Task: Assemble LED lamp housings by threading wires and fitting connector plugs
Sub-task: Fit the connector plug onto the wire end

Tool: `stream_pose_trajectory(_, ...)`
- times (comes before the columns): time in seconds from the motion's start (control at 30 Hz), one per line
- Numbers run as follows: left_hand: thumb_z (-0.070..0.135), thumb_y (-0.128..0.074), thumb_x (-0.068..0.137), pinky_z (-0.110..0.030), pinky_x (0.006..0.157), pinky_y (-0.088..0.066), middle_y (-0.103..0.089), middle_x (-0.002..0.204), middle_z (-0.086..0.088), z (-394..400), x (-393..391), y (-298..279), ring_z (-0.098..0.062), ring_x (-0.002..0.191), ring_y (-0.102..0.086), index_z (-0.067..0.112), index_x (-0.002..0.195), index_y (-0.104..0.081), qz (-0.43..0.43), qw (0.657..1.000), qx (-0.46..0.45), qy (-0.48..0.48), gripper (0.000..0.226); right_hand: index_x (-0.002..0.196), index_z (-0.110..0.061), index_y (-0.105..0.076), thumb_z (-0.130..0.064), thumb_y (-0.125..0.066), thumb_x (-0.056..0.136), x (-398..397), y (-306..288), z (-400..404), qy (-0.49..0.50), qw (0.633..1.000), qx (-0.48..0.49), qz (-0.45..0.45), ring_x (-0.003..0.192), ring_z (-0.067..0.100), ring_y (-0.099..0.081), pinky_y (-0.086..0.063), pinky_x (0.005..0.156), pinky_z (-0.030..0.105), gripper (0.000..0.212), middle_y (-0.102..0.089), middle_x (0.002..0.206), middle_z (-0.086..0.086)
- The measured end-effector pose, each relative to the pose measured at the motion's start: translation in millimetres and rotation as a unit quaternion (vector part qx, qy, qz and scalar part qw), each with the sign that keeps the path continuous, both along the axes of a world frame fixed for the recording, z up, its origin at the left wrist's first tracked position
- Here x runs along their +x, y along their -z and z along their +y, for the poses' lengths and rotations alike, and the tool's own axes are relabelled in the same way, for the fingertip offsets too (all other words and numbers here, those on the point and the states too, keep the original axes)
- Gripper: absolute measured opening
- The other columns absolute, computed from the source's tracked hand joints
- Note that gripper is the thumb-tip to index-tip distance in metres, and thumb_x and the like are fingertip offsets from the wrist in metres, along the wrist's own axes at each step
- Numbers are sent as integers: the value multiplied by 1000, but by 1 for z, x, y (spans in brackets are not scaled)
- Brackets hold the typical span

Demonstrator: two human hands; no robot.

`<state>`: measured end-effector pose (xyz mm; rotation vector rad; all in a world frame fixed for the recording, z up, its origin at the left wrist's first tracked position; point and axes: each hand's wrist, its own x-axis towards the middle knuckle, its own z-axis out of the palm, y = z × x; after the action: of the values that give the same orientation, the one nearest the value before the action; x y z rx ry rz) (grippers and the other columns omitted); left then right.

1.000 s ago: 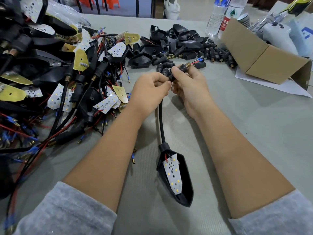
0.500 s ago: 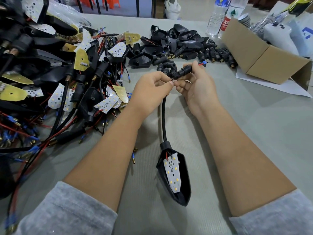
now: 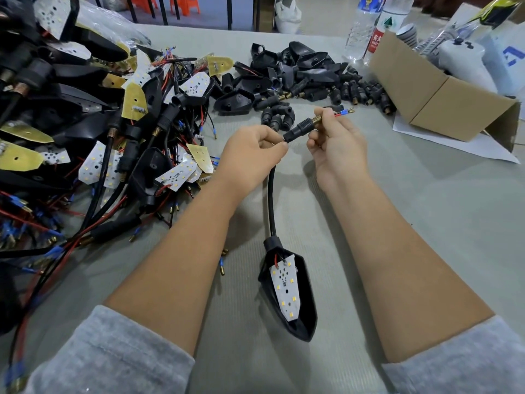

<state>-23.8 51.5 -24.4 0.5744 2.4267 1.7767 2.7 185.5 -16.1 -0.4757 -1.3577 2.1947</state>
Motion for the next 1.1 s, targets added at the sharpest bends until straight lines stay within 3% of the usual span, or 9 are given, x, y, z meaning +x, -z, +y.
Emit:
stream_pose_trajectory(0.2, 24, -74, 85, -18, 68, -50, -71, 81, -1, -1, -1, 0, -5, 69, -63, 30, 83, -64, -8, 1000, -12, 15, 12, 88, -10, -64, -17, -49, 102, 0, 1, 0, 14, 1000, 24, 10, 51, 8, -48, -44, 52, 20, 23, -52, 72, 1)
stream_pose_trajectory(0.37, 20, -77, 82, -12, 64, -50, -72, 76, 5, -2, -1, 0, 0, 65, -64, 30, 80, -66, -11, 1000, -11, 17, 16, 82, -10, -58, -18, -45, 104, -2, 0, 0, 26, 1000, 12, -1, 48, 8, -47, -43, 49, 20, 26, -51, 69, 1)
stream_pose_trajectory(0.57, 12, -72, 85, -16, 67, -49, -71, 77, -6, -3, 1, -2, -6, 66, -60, 22, 80, -69, -5, 999, 6, 32, 12, 81, -12, -53, -20, -40, 105, -4, 0, 1, 34, 999, -2, -34, 43, 7, -47, -42, 46, 21, 29, -52, 64, 2)
stream_pose_trajectory(0.7, 10, -72, 85, -20, 73, -52, -69, 72, -1, -4, 1, -3, -4, 63, -61, 18, 83, -70, -9, 999, 8, 32, 9, 80, -13, -47, -22, -36, 106, -4, -2, -1, 25, 998, 15, -59, 42, 8, -44, -37, 44, 20, 30, -61, 86, 17)
stream_pose_trajectory(0.9, 9, -71, 86, -24, 78, -53, -68, 68, 2, -4, 3, -4, -6, 64, -62, 24, 77, -68, -4, 999, 8, 33, 18, 85, -13, -43, -24, -32, 107, 1, -7, 1, -18, 998, 0, -65, 40, 9, -40, -35, 41, 18, 28, -68, 72, 10)
stream_pose_trajectory(1.1, 13, -71, 87, -15, 71, -51, -68, 68, 5, -4, 5, -5, 0, 62, -61, 23, 80, -71, -4, 999, -2, 41, 12, 85, -11, -43, -22, -32, 107, 2, -8, 2, -21, 998, -8, -65, 37, 9, -34, -31, 40, 18, 27, -65, 60, 7)
